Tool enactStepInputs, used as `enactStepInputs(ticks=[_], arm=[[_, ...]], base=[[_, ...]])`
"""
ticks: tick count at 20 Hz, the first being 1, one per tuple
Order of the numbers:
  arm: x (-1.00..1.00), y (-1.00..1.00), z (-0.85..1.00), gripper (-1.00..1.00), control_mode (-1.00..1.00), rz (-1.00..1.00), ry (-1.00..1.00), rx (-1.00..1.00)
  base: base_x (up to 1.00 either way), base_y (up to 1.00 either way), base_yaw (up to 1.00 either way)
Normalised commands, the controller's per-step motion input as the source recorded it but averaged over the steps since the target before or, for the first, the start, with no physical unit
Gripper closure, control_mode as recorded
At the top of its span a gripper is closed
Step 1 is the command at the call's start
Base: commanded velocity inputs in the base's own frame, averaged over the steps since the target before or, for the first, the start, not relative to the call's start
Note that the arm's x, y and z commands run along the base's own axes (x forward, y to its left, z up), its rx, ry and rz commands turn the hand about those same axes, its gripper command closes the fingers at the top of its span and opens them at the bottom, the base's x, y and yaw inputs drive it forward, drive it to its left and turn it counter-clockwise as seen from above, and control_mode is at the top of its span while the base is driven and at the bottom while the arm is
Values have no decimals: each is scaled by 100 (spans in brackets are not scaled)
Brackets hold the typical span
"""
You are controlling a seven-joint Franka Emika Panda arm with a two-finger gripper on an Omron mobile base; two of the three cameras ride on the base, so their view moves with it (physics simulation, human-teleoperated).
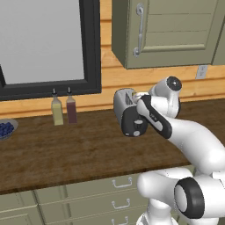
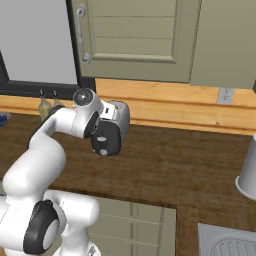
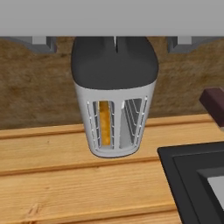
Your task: Start the toaster. Once the lever pops up, take the bread to the plate on the dining counter.
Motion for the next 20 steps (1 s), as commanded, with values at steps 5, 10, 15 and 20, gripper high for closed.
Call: enactStepInputs(ticks=[5, 10, 15, 20], arm=[[1, -12, 0, -100, -100, 0, 0, 0], [9, -2, 0, -100, -100, 0, 0, 0], [37, 0, 8, -100, -100, 0, 0, 0], [21, 0, 12, -100, -100, 0, 0, 0]], base=[[0, 0, 0], [0, 0, 0], [0, 0, 0], [0, 0, 0]])
